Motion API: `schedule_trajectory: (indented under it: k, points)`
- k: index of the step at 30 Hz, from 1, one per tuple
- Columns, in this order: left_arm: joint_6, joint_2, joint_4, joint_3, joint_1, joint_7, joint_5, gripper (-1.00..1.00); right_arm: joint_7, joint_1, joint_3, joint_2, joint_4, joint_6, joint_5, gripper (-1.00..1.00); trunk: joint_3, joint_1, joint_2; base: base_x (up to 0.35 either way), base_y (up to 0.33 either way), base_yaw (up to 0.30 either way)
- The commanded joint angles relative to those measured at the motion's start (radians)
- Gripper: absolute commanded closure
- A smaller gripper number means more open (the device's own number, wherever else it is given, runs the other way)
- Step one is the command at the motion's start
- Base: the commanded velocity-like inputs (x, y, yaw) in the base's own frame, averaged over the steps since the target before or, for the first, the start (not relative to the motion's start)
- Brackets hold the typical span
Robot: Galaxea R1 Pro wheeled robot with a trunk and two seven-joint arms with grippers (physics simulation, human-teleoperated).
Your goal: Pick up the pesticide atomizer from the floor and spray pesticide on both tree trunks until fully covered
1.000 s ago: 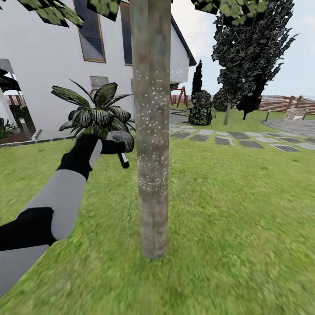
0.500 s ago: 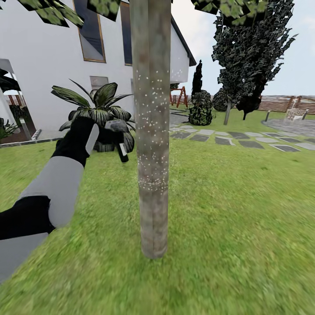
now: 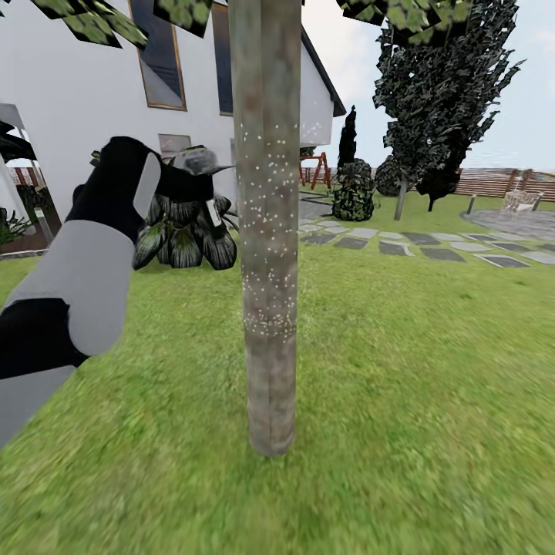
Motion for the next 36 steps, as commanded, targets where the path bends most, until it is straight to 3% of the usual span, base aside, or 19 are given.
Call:
schedule_trajectory:
  k: [1, 6, 13, 15, 17, 20, 22, 25, 30, 36]
  points:
    - [0.0, -0.002, 0.0, -0.001, -0.007, 0.002, -0.002, 1.0, 0.0, 0.0, 0.0, 0.0, 0.0, 0.0, 0.0, -1.0, 0.0, 0.0, 0.0, 0.0, 0.0, 0.0]
    - [0.006, -0.016, 0.036, 0.001, -0.016, 0.002, -0.001, 1.0, 0.0, 0.0, 0.0, 0.0, 0.0, 0.0, 0.0, -1.0, 0.0, 0.0, 0.0, 0.0, 0.0, 0.0]
    - [0.0, -0.026, 0.17, 0.013, -0.016, 0.004, -0.001, 1.0, 0.0, 0.0, 0.0, 0.0, 0.0, 0.0, 0.0, -1.0, 0.0, 0.0, 0.0, 0.0, 0.0, 0.0]
    - [-0.03, -0.027, 0.255, 0.014, -0.016, 0.004, -0.001, 1.0, 0.0, 0.0, 0.0, 0.0, 0.0, 0.0, 0.0, -1.0, 0.0, 0.0, 0.0, 0.0, 0.0, 0.0]
    - [-0.106, -0.029, 0.364, 0.014, -0.016, 0.005, -0.001, 1.0, 0.0, 0.0, 0.001, 0.0, 0.0, 0.0, 0.0, -1.0, 0.0, 0.0, 0.0, 0.0, 0.0, 0.0]
    - [-0.135, -0.029, 0.442, 0.015, -0.016, 0.005, -0.001, 1.0, 0.0, 0.0, 0.001, 0.0, 0.0, 0.0, 0.0, -1.0, 0.0, 0.0, 0.0, 0.0, 0.0, 0.0]
    - [-0.218, -0.029, 0.526, 0.015, -0.016, 0.006, -0.002, 1.0, 0.0, 0.0, 0.001, 0.0, 0.0, 0.0, 0.0, -1.0, 0.0, 0.0, 0.0, 0.0, 0.0, 0.0]
    - [-0.278, -0.029, 0.601, 0.015, -0.015, 0.006, -0.002, 1.0, 0.0, 0.0, 0.001, 0.001, 0.0, 0.0, 0.0, -1.0, 0.0, 0.0, 0.0, 0.0, 0.0, 0.0]
    - [-0.295, -0.028, 0.62, 0.014, -0.013, 0.006, -0.005, 1.0, 0.0, 0.0, 0.001, 0.001, 0.0, 0.0, 0.0, -1.0, 0.0, 0.0, 0.0, 0.0, 0.0, 0.0]
    - [-0.336, -0.028, 0.623, 0.011, 0.039, 0.005, -0.014, 1.0, 0.0, 0.0, 0.001, 0.001, 0.0, 0.0, 0.0, -1.0, 0.0, 0.0, 0.0, 0.0, 0.0, 0.0]
